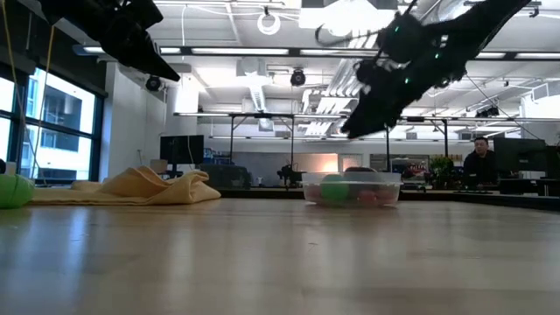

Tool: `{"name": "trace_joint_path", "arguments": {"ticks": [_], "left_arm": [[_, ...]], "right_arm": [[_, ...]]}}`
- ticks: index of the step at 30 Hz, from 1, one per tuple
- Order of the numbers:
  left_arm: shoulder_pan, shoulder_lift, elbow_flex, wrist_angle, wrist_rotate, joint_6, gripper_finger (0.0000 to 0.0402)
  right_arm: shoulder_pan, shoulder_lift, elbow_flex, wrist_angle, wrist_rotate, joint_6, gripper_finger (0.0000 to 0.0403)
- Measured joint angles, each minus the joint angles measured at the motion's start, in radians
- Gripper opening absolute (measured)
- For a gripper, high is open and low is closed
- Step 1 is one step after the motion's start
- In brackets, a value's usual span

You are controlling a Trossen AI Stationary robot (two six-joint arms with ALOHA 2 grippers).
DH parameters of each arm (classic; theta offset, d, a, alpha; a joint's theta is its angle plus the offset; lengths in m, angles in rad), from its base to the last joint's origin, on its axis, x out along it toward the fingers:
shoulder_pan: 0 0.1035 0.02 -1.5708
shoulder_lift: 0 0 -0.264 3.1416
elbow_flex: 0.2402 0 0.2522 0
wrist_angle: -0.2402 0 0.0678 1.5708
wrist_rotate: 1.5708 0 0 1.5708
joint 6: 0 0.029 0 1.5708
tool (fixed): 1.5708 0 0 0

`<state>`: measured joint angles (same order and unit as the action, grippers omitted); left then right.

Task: Pick and placing Produce into tupperware
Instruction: Put the green cabbage into the transparent container

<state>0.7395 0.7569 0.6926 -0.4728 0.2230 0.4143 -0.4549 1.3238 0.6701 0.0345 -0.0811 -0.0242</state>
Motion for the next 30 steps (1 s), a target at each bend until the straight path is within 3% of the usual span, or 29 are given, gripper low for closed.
{"name": "trace_joint_path", "arguments": {"ticks": [9,20,25,30], "left_arm": [[0.000,0.000,0.000,0.000,0.000,0.000,0.0003],[0.000,0.000,0.000,0.000,0.000,0.000,0.0003],[0.000,0.000,0.000,0.000,0.000,0.000,0.0003],[0.000,0.000,0.000,0.001,0.000,0.000,0.0003]], "right_arm": [[0.030,-0.220,0.000,-0.166,-0.053,-0.010,0.0244],[0.079,-0.233,-0.004,-0.281,-0.042,-0.030,0.0175],[0.078,-0.295,-0.153,-0.160,-0.055,-0.003,0.0144],[0.076,-0.455,-0.293,-0.060,-0.095,0.016,0.0106]]}}
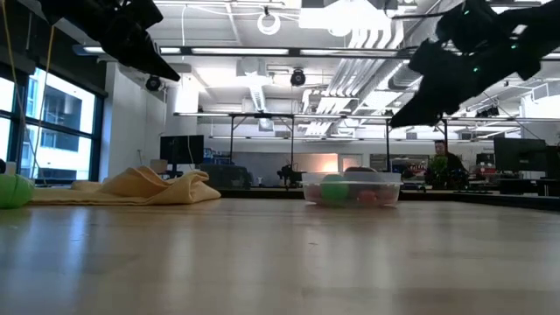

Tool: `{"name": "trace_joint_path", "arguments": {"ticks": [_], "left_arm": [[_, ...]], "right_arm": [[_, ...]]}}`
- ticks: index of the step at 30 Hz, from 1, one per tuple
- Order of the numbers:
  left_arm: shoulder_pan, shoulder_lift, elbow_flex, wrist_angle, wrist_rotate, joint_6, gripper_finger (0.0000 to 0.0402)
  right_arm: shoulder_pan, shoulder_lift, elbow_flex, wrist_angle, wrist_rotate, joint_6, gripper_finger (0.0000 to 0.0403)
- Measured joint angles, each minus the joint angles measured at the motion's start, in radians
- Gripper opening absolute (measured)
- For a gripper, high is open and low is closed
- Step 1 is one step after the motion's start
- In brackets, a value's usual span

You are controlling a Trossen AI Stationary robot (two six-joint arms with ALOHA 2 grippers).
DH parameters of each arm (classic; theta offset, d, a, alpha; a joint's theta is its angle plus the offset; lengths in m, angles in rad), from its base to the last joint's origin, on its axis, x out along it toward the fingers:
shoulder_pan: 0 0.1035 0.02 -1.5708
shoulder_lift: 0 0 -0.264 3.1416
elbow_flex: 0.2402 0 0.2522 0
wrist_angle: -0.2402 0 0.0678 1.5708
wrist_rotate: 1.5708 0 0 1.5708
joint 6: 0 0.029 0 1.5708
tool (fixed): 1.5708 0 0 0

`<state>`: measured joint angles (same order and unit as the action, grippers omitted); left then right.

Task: Pick and placing Produce into tupperware
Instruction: Put the green cabbage into the transparent container

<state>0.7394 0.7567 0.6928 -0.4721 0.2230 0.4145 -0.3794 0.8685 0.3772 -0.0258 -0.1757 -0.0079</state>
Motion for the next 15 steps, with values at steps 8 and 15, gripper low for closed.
{"name": "trace_joint_path", "arguments": {"ticks": [8,15], "left_arm": [[0.000,0.000,0.000,0.007,0.000,0.000,0.0003],[0.000,0.000,0.000,0.007,0.000,0.000,0.0003]], "right_arm": [[0.002,-0.225,-0.006,-0.174,-0.007,-0.015,0.0055],[0.002,-0.321,-0.006,-0.218,-0.007,-0.036,0.0031]]}}
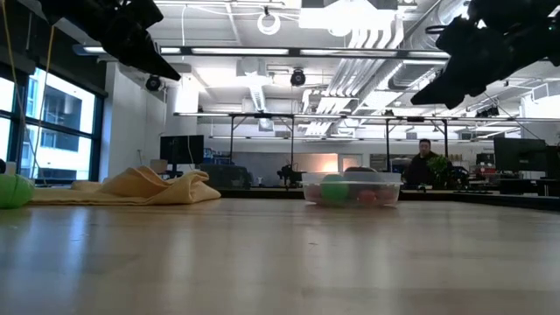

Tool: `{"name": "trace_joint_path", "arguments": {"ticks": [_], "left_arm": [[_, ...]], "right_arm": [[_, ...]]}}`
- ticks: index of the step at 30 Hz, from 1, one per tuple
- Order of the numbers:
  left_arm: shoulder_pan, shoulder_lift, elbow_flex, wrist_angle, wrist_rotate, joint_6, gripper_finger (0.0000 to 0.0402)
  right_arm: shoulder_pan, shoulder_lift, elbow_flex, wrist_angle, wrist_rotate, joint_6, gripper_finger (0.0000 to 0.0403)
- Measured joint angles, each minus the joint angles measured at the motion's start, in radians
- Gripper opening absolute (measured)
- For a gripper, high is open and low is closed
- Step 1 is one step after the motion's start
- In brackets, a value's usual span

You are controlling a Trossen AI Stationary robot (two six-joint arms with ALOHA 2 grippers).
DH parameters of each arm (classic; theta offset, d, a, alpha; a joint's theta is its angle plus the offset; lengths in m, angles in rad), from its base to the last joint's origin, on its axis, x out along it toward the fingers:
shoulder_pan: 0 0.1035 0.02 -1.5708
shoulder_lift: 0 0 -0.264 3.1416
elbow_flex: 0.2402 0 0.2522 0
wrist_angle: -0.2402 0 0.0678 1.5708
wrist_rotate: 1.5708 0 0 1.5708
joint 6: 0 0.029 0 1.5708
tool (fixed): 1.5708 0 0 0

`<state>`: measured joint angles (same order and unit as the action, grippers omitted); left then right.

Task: Pick and placing Produce into tupperware
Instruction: Put the green cabbage into the transparent container

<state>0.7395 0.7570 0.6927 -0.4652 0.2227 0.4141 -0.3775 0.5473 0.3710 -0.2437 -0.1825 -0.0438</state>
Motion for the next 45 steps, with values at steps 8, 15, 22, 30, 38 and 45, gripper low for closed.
{"name": "trace_joint_path", "arguments": {"ticks": [8,15,22,30,38,45], "left_arm": [[0.000,0.000,0.000,0.000,0.000,0.000,0.0003],[0.000,0.000,0.000,0.000,-0.003,0.005,0.0003],[0.000,0.000,0.000,0.002,-0.011,0.009,0.0003],[0.000,0.000,0.000,0.002,-0.056,0.008,0.0003],[0.000,0.000,0.000,-0.031,-0.145,-0.080,0.0003],[0.000,-0.001,0.000,-0.120,-0.051,-0.260,0.0003]], "right_arm": [[0.000,-0.005,0.000,-0.009,0.002,0.134,0.0030],[0.000,-0.005,0.000,-0.011,0.002,0.111,0.0030],[0.000,-0.005,0.000,-0.011,0.017,0.122,0.0030],[0.000,-0.005,0.000,-0.011,0.017,0.122,0.0030],[0.000,-0.005,0.000,-0.011,0.016,0.122,0.0030],[0.000,-0.004,0.000,-0.011,0.016,0.122,0.0030]]}}
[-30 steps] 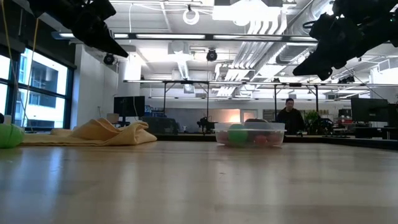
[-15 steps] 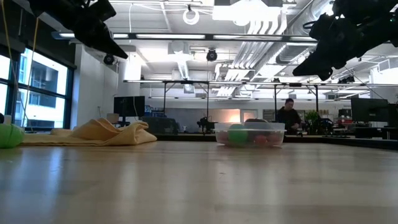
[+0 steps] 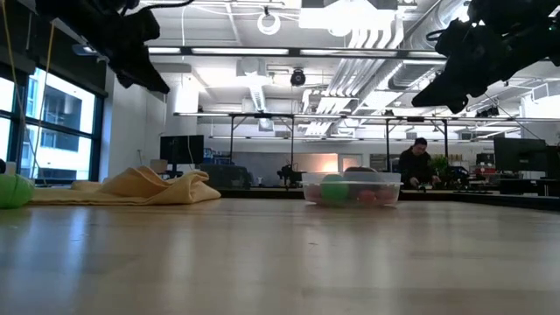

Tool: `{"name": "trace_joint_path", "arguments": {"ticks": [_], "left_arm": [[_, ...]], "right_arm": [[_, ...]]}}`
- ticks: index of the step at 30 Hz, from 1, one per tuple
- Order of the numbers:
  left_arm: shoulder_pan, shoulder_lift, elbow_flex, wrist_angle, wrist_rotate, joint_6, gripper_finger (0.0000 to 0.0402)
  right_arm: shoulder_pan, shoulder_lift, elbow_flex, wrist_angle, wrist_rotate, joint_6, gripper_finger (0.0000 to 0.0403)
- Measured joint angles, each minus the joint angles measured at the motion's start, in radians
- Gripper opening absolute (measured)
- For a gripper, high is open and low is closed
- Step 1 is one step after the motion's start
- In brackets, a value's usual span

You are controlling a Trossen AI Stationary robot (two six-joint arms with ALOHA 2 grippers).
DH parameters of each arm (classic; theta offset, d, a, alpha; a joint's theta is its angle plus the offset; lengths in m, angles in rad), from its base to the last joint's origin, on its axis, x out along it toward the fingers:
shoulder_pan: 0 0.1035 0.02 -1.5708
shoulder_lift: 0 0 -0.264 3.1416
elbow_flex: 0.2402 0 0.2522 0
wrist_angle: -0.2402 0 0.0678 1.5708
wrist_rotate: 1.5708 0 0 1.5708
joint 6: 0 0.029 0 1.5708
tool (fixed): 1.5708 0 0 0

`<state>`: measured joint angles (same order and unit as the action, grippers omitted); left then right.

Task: Pick and placing Produce into tupperware
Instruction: Put the green cabbage into the transparent container

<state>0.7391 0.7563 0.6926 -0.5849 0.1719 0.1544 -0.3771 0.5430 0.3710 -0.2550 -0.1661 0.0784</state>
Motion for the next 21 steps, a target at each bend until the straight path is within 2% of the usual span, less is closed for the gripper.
{"name": "trace_joint_path", "arguments": {"ticks": [3,6,13,21], "left_arm": [[0.001,-0.001,0.001,-0.011,0.000,-0.058,0.0003],[0.000,0.003,0.034,-0.091,-0.016,-0.058,0.0003],[0.000,0.058,0.258,-0.426,-0.111,-0.057,0.0003],[0.000,0.149,0.449,-0.789,-0.145,-0.107,0.0003]], "right_arm": [[0.000,0.000,0.000,0.000,0.000,0.000,0.0030],[0.000,0.000,0.000,0.000,0.000,0.000,0.0030],[0.000,0.000,0.000,0.000,0.000,0.000,0.0030],[0.000,0.000,0.000,0.000,0.000,0.000,0.0030]]}}
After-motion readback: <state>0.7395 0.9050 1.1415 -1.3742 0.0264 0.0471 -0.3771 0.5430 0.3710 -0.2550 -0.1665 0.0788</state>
